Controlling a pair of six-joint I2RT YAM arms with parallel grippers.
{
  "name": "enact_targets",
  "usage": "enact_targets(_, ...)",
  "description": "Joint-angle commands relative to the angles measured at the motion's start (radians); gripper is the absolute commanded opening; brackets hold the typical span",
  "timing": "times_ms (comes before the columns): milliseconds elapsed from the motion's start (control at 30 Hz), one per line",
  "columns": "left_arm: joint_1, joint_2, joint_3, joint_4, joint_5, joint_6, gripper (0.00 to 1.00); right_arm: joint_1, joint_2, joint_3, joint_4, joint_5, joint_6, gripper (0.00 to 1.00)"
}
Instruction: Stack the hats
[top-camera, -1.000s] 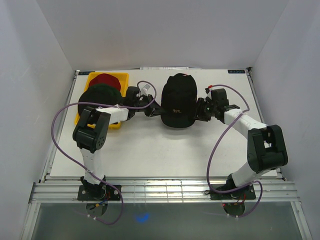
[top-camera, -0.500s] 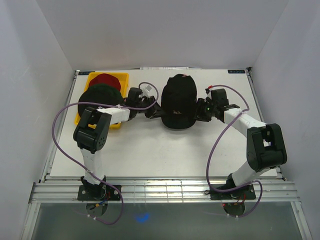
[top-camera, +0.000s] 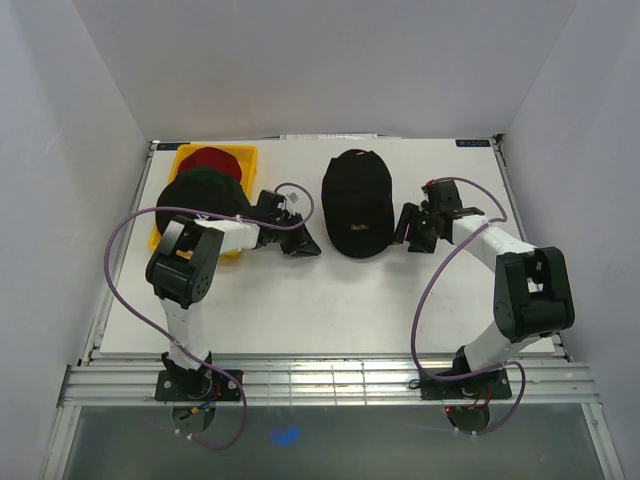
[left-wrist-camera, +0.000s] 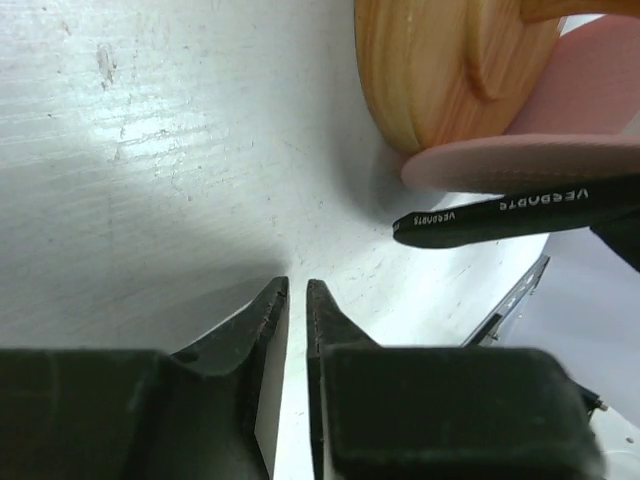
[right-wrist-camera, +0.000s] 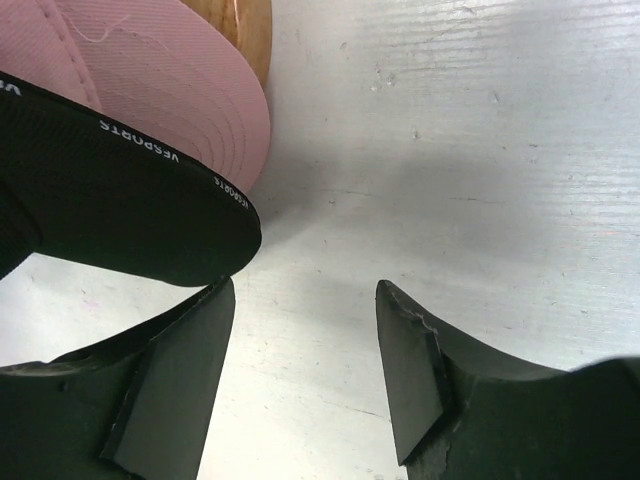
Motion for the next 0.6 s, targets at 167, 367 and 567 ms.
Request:
enact_targets(167,-0.001,-0.175,0.059,-0.108,-0.070,0.054,0.00,-0.002,-0.090,0.104,-0.039,0.012,-0.018,0.62)
enact_targets(367,-0.001,-0.241,0.206,-0.235,-0.162,0.094,0.00,-0.007,-0.110,0.274,-0.100,-0.002,-0.026,0.63)
enact_targets(567,-0.001,-0.254,0.308,-0.277,-0.236,0.111,0.00,-0.007,-0.089,0.402,-0.120,-0.036,0.007,0.65)
